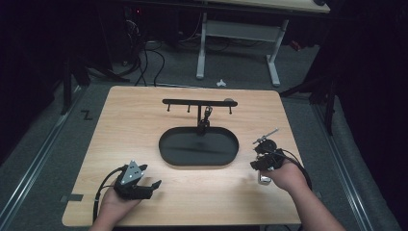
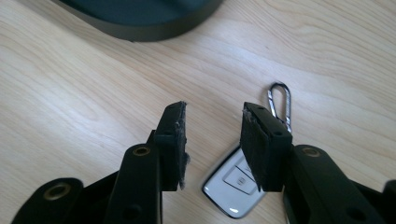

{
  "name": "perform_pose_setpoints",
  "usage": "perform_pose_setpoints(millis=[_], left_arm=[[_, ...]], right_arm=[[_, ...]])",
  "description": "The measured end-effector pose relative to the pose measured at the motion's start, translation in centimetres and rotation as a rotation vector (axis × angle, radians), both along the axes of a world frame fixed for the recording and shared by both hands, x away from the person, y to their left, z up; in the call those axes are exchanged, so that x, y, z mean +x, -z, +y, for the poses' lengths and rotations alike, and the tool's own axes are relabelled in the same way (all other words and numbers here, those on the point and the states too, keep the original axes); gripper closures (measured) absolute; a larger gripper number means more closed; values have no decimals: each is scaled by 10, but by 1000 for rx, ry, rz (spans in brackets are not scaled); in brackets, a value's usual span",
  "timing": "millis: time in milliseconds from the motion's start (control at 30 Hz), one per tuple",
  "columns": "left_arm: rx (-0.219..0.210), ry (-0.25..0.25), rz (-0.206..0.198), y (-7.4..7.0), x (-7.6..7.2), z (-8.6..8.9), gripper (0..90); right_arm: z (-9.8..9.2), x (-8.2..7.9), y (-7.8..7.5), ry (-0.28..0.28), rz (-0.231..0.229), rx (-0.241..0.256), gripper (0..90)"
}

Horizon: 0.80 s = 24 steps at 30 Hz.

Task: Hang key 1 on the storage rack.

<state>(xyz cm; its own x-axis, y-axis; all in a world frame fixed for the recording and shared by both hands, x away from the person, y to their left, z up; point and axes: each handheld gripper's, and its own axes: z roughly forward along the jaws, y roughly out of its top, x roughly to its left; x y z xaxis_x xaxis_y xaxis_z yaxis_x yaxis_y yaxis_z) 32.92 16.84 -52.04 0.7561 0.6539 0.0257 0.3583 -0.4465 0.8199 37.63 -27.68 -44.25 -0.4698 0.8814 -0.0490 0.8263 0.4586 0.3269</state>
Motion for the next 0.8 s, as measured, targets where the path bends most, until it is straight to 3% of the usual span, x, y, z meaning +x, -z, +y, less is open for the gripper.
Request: perform_pose_setpoints(millis=[400, 800], left_arm=[[5, 1, 9, 2, 0, -1, 239], [5, 5, 9, 2, 0, -1, 242]], right_arm=[[-31, 11, 7, 69, 8, -15, 671], [-37, 37, 20, 125, 3, -41, 686]])
